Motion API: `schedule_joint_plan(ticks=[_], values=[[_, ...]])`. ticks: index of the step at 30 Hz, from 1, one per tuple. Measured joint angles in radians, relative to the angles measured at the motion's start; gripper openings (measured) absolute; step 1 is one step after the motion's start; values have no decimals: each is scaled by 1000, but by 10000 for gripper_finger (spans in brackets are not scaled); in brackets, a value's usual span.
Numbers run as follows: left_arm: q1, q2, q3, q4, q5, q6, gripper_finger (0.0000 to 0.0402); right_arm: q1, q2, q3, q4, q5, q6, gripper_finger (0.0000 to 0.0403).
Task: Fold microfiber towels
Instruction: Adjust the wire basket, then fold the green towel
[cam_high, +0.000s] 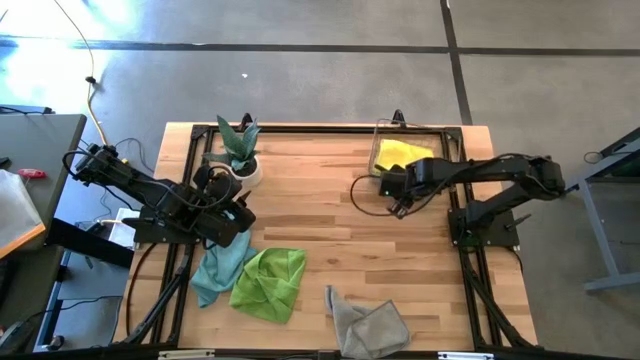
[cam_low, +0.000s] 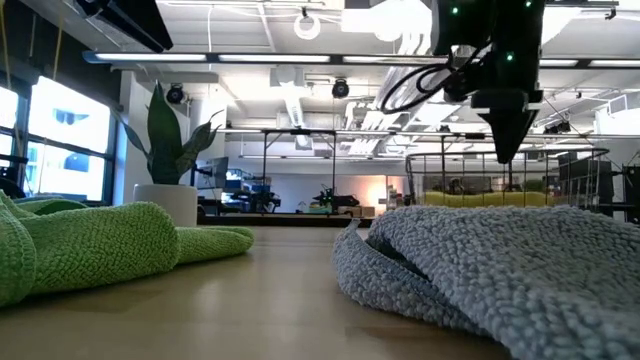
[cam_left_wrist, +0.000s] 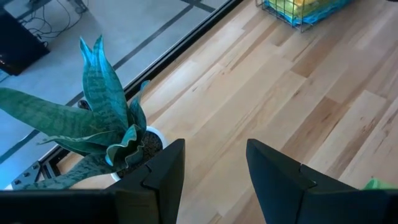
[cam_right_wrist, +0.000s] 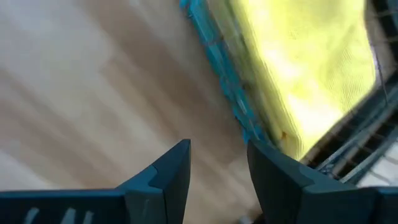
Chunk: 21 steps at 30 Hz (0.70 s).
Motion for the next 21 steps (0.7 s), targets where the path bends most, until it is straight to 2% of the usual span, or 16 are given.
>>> schedule_joint_plan(ticks=[6, 9, 13, 21], values=[[0, 0, 0, 2, 3, -24, 161, -84, 0, 0, 1, 30, -59, 151], [0, 0, 0, 3, 38, -26, 161, -71, -1, 0, 7, -13, -68, 151], [-2, 20, 0, 33, 130, -25, 161, 9, -1, 0, 52, -64, -47, 149], [-82, 145, 0, 178, 244, 49, 161, 260, -1, 1, 291, -145, -9, 145]])
